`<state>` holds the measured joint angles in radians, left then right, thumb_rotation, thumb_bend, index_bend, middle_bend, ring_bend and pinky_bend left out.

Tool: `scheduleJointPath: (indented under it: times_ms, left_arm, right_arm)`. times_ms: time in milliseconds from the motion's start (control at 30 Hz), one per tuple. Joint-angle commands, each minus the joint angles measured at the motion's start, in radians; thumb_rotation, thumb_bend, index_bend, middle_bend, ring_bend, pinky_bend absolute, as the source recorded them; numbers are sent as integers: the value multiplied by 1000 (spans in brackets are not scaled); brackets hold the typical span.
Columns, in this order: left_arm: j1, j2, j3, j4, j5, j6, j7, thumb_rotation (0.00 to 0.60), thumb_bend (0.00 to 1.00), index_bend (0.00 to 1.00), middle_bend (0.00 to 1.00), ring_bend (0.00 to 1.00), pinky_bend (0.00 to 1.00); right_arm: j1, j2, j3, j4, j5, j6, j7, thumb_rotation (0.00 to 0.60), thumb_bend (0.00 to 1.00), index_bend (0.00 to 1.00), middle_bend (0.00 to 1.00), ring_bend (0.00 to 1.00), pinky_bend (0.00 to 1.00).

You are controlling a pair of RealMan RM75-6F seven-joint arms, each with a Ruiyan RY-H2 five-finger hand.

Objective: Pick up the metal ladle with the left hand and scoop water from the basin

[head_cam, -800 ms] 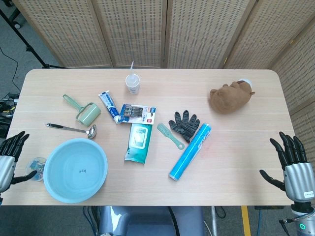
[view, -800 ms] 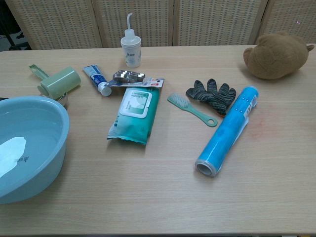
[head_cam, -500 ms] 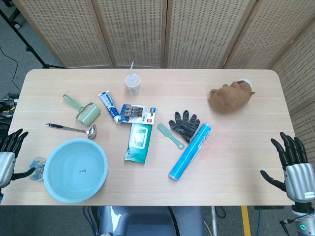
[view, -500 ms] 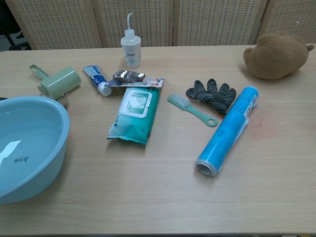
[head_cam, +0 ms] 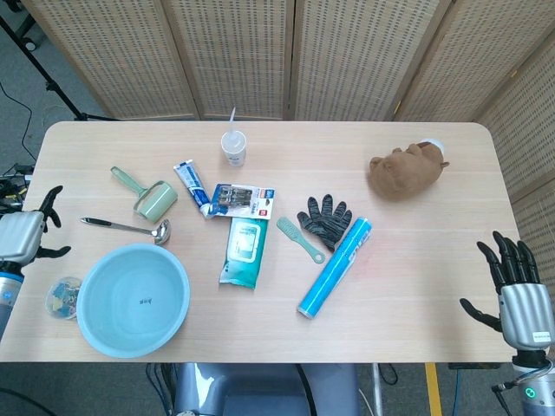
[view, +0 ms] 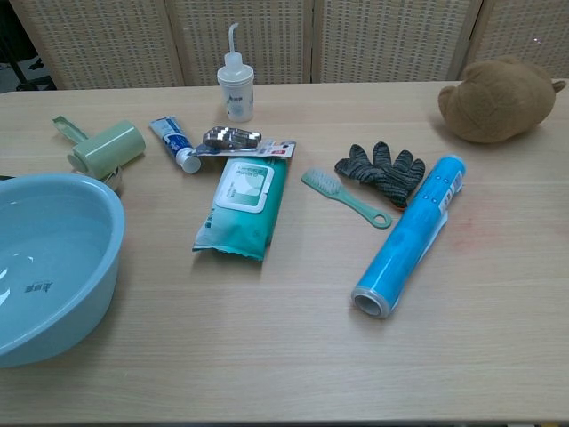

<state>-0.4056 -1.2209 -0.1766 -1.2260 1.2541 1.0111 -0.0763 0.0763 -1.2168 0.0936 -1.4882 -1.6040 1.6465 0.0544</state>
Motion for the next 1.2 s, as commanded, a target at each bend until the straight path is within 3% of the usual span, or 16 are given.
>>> scheduleJointPath:
  times_ms: [33, 267, 400, 867, 1033, 1200]
  left_arm:
    - [-71, -92, -13, 148, -86, -116, 67, 600, 0, 124, 851, 760, 749]
    - [-136, -202, -3, 354, -158, -284, 103, 600, 15, 359, 924, 808, 800]
    - [-163, -267, 5, 449, -143, -332, 69, 600, 98, 472, 931, 810, 802]
    - [-249, -509, 21, 823, -52, -379, -48, 600, 136, 476, 932, 810, 801]
    - [-266, -556, 31, 900, -21, -399, -102, 600, 233, 476, 932, 810, 802]
    - [-282, -585, 39, 952, 4, -419, -146, 600, 247, 474, 932, 810, 802]
  right_arm:
    - [2, -4, -1, 5, 5, -8, -3, 600, 0, 95, 0, 0, 0]
    - [8, -11, -5, 8, 17, -37, -19, 600, 0, 95, 0, 0, 0]
    - [10, -13, -5, 12, 29, -51, -28, 600, 0, 95, 0, 0, 0]
    - [18, -34, -1, 36, 62, -89, -52, 600, 0, 95, 0, 0, 0]
    - [22, -43, 0, 49, 70, -101, -61, 600, 0, 95, 0, 0, 0]
    - [25, -49, 0, 55, 74, -108, -70, 600, 0, 95, 0, 0, 0]
